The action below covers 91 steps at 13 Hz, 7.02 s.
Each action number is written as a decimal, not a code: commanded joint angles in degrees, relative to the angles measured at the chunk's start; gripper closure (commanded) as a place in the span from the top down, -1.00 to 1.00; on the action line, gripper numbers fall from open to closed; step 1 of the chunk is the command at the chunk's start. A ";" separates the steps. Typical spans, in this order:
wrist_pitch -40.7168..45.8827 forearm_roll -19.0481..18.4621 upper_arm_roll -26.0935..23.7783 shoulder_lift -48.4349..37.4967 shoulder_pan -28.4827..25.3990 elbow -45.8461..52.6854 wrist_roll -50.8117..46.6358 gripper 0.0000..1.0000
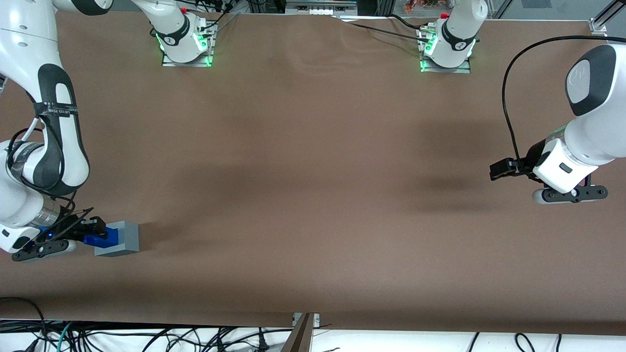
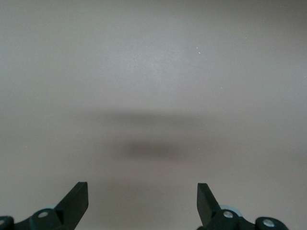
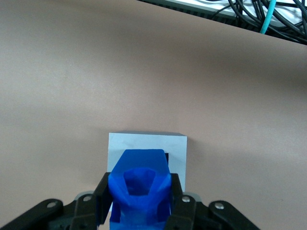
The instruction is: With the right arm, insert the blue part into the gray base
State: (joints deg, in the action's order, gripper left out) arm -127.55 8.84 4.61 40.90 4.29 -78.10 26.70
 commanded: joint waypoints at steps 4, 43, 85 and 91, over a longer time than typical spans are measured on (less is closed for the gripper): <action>-1.39 0.83 -0.31 3.31 0.81 2.16 0.37 -0.32; 8.01 0.39 0.31 4.97 0.37 10.42 -2.62 -0.33; 9.15 -1.63 0.66 5.95 0.81 9.37 -1.83 -0.33; 10.12 -2.07 0.84 5.68 0.64 10.25 -1.83 -0.33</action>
State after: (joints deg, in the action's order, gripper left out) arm -119.36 8.12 5.35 45.23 4.45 -69.24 24.17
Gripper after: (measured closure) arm 0.498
